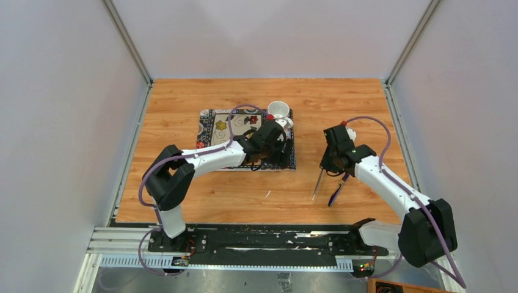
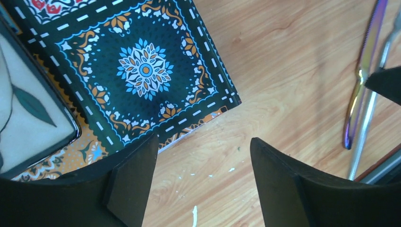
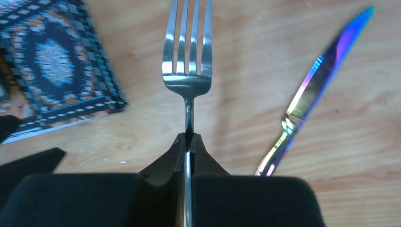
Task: Set the dinner table for one person
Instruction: Pick up the spoon from the center of the board, then place the spoon on the napkin.
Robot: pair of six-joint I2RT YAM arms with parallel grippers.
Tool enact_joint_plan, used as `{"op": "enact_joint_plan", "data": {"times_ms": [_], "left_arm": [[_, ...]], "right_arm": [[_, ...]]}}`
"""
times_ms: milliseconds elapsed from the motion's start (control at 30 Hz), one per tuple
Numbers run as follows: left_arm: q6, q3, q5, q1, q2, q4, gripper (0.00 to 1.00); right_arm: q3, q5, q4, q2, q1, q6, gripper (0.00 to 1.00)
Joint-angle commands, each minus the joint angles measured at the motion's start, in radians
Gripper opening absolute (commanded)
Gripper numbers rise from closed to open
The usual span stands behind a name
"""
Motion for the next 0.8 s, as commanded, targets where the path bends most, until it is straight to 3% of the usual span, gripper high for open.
{"op": "enact_joint_plan", "data": {"times_ms": [0, 167, 367, 767], "left_arm": [[-0.006, -0.022, -0.041, 0.009, -0.072, 0.011, 0.8], [-0.001, -0.038, -0.073, 0.018, -0.12, -0.02, 1.0], [0.005, -0.086, -0.141, 0.065, -0.195, -0.057, 1.0], [0.003, -0.225, -0.072, 0.229, -0.31, -0.016, 1.0]], "right_arm": [[0.124, 0.032, 0.023, 0.088, 0.078, -0.023, 0.0], [0.218, 0.029, 0.047, 0.195, 0.142, -0.032, 0.0], [0.344, 0.01, 0.07, 0.318, 0.2, -0.042, 0.0], [0.509, -0.008, 0.071, 0.467, 0.26, -0.069, 0.0]]}}
